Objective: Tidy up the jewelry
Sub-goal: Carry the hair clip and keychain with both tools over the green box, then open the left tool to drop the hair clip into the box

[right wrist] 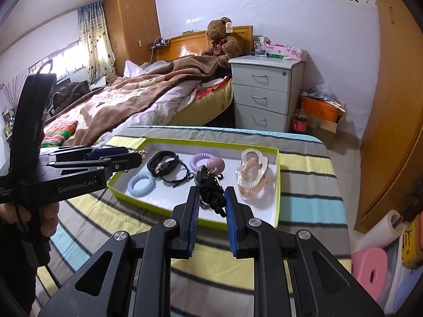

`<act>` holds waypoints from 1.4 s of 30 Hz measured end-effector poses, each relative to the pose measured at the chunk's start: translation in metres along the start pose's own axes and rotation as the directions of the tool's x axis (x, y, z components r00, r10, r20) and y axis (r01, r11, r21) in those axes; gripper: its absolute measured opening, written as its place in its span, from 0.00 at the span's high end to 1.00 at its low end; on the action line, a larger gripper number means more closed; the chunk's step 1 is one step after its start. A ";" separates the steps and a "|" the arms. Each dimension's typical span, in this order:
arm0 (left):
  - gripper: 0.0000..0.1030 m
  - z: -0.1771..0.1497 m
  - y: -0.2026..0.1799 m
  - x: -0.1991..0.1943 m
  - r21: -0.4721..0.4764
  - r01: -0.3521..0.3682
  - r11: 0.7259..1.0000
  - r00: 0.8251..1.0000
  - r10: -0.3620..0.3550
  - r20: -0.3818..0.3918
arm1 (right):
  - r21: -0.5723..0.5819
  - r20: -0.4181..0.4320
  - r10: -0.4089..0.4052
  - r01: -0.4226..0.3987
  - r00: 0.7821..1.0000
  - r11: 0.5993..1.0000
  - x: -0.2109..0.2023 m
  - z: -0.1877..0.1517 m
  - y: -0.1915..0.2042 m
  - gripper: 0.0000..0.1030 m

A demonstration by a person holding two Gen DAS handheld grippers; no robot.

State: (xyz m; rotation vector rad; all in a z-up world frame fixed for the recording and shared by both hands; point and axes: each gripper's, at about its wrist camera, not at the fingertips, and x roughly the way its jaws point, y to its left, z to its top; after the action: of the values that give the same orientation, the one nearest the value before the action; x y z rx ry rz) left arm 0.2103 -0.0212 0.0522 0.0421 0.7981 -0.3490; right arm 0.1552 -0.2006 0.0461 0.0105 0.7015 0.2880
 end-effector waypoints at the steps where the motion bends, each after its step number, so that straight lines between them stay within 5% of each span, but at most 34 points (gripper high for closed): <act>1: 0.68 0.001 0.001 0.003 0.000 0.001 1.000 1.000 -0.001 -0.006 | -0.002 -0.006 0.002 -0.002 1.000 1.000 0.004 0.001 0.000 0.81; 18: 0.68 -0.003 0.019 0.056 -0.044 0.012 0.999 0.995 -0.016 -0.095 | -0.044 -0.159 0.004 -0.011 0.987 0.999 0.068 -0.011 -0.014 0.81; 42: 0.69 -0.014 0.013 0.065 -0.030 0.010 1.000 0.992 -0.013 -0.129 | -0.062 -0.220 -0.029 0.016 0.975 0.998 0.085 -0.014 -0.018 0.80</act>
State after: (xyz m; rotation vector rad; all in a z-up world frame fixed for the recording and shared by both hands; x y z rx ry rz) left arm 0.2472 -0.0254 -0.0048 0.0329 0.9314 -0.3480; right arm 0.2125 -0.1966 -0.0200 -0.0878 0.9129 0.2913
